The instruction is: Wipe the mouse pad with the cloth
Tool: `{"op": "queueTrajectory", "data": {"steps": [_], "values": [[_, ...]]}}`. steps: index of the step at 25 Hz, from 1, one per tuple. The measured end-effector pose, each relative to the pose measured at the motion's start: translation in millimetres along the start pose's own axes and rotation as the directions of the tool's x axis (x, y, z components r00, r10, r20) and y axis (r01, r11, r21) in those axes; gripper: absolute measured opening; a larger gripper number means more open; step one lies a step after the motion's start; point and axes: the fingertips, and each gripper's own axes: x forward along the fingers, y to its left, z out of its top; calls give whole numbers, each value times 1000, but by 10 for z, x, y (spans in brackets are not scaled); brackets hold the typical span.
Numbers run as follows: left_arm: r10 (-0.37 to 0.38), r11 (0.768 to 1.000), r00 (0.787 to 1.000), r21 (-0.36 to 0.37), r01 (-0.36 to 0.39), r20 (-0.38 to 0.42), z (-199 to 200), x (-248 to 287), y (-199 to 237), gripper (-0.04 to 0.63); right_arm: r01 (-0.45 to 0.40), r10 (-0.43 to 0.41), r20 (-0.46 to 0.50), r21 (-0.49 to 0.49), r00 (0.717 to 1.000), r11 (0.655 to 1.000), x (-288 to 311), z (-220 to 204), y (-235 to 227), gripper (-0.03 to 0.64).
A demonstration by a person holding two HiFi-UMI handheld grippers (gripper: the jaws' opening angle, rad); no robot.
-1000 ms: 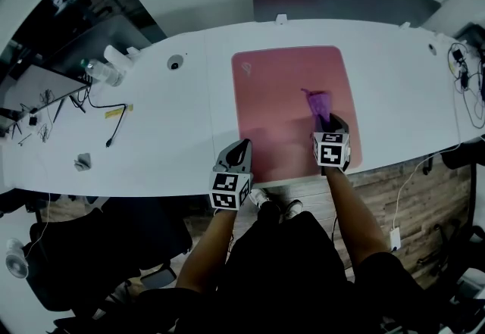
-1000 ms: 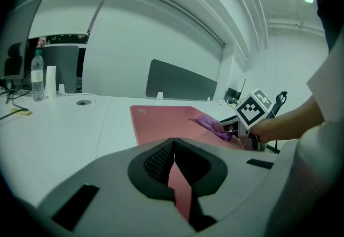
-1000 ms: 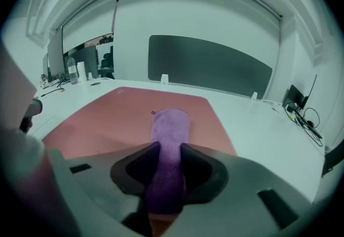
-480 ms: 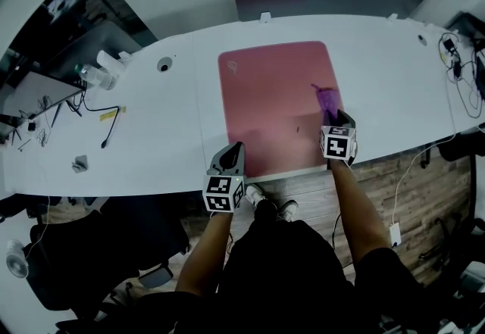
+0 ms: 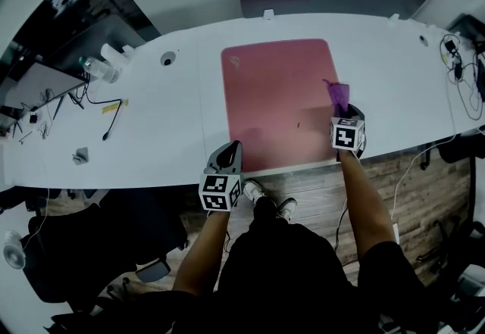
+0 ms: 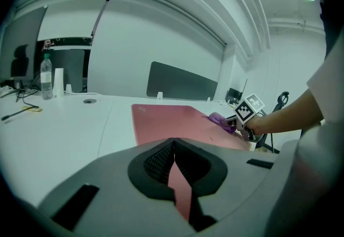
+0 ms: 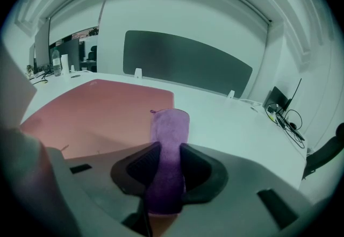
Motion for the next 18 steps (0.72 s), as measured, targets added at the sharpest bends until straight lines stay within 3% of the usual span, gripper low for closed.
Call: {"op": "queueTrajectory", "data": {"steps": [6,10,18], "values": [[13,1000,1000,-20,-12,16,25,-39,54,21,-40,37,55,70,998,997,-109,84,102,124],[12,1000,999,-25,-11,33,64,-46,52,21,-97,88,119,72,989,993,-268,233,397,124],[44,999,998,-24,-43,35,20,-162,62,21,-250,240,157,41,958,967,-596,290,1163,126]]}}
